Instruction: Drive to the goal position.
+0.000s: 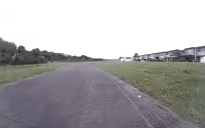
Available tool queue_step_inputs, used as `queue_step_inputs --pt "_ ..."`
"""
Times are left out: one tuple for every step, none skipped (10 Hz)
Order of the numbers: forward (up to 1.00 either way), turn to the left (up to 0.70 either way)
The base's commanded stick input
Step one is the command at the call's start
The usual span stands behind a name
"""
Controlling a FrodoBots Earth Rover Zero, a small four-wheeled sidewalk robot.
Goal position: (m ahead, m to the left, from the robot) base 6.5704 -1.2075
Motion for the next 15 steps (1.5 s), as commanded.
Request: queue_step_inputs --pt "0.06 0.0" --pt "0.06 0.0" --pt "0.06 0.0" --pt "0.06 0.0" --pt "0.06 0.0" --pt "0.06 0.0" --pt "0.06 0.0" --pt "0.06 0.0" --pt "0.06 0.0" --pt "0.07 0.0" --pt "0.06 0.0" --pt "0.06 0.0" --pt "0.07 0.0" --pt "0.07 0.0" --pt "0.06 0.0"
